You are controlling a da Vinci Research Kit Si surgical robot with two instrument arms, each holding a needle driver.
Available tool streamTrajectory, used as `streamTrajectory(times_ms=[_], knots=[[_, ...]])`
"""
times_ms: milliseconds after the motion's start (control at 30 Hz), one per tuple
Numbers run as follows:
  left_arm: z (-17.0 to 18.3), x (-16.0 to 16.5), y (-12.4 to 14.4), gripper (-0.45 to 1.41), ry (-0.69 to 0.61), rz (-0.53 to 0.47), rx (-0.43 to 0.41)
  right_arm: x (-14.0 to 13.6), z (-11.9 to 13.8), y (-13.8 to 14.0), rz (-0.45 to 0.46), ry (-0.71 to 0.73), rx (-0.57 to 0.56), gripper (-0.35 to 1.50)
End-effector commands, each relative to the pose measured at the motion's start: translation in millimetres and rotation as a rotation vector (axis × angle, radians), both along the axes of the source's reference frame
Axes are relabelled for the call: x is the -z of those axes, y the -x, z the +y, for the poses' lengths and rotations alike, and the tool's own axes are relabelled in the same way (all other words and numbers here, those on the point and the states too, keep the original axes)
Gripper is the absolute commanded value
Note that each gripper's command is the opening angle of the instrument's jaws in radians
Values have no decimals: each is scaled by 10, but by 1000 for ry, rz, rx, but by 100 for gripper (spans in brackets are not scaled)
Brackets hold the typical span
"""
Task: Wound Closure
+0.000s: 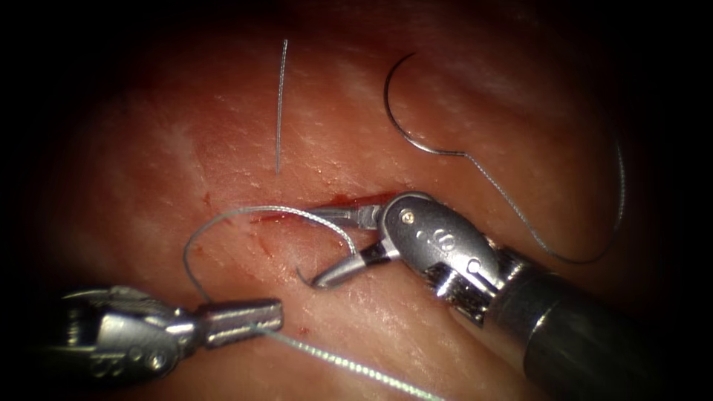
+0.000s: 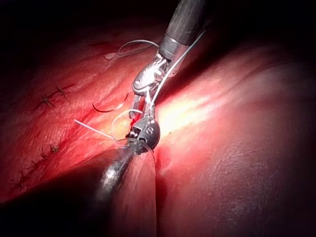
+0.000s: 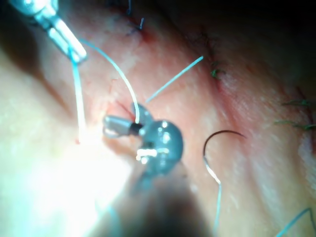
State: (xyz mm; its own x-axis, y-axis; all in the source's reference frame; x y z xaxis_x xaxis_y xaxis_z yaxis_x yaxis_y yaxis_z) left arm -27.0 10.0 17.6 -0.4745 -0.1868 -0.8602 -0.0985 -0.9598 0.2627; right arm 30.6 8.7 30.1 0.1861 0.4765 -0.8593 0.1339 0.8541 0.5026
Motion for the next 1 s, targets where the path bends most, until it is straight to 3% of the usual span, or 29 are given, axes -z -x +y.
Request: streamTrajectory(times_ms=[33, 233, 400, 433, 500, 533, 667, 800, 1000], knots=[[2, -6, 5, -45, 1, 0, -5, 0, 6, -1, 9, -5, 3, 146], [7, -9, -16, -45, 17, 8, -42, 29, 24, 21, 118, -88, -9, 146], [5, -15, -18, -45, 24, 34, -78, 53, 50, 31, 207, -136, -64, 145], [4, -15, -17, -45, 34, 33, -88, 56, 56, 33, 221, -143, -70, 131], [3, -15, -16, -45, 37, 33, -98, 57, 70, 36, 236, -149, -75, 31], [3, -14, -15, -45, 40, 37, -105, 53, 82, 33, 211, -116, -72, -35], [1, -12, -15, -45, 53, 38, -120, 29, 93, 12, 144, -64, -62, -35], [2, -10, -13, -45, 71, 45, -134, -11, 86, -22, 95, -27, -54, -35], [4, -10, -10, -45, 90, 48, -143, -58, 67, -52, 82, 22, -40, -35]])
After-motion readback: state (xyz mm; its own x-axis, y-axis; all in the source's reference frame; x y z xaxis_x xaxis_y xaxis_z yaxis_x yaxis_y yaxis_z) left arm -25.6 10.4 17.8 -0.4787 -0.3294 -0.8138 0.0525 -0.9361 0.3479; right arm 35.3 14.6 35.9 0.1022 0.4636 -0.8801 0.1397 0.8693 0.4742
